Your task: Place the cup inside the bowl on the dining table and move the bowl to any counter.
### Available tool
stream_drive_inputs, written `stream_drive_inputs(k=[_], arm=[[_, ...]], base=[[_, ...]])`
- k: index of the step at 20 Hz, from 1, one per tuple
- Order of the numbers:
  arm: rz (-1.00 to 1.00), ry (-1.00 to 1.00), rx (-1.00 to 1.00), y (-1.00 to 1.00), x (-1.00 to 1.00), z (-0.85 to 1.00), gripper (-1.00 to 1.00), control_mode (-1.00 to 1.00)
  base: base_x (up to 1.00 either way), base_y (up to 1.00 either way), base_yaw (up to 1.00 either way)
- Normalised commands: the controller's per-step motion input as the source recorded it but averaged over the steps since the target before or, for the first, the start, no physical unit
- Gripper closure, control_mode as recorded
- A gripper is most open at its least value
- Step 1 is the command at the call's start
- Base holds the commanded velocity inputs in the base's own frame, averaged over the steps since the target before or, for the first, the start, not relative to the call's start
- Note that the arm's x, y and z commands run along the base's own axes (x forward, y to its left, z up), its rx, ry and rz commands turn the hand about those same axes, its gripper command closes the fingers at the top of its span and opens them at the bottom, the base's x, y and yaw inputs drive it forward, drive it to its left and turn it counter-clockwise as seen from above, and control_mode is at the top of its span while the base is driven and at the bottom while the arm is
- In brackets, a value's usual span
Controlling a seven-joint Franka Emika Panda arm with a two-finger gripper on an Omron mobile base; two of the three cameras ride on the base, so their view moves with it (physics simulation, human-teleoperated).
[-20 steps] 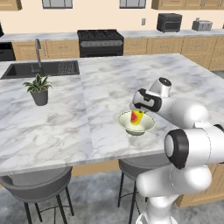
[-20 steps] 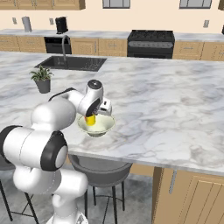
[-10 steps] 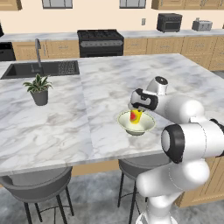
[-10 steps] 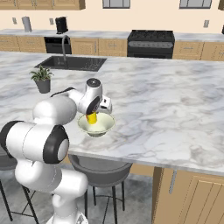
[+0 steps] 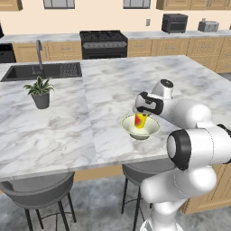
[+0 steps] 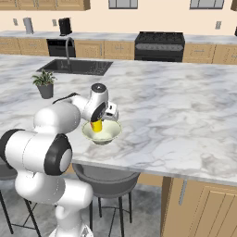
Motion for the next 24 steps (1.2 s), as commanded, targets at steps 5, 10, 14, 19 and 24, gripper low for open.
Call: stream_drive_inputs(k=[5,10,14,19,24], arm=[[0.0,0.0,0.0,0.0,0.0,-0.2,1.0,-1.0],[0.0,0.0,-0.01,0.0,0.0,-0.17,1.0,-1.0],[0.0,0.0,0.0,0.0,0.0,-0.08,1.0,-1.0],[0.0,0.0,0.0,0.0,0.0,-0.06,1.0,-1.0],[0.0,0.0,-0.01,0.0,0.0,-0.05,1.0,-1.0]], base=[[0.0,0.0,0.0],[0.0,0.0,0.0],[0.0,0.0,0.0],[0.0,0.0,0.0],[0.0,0.0,0.0]])
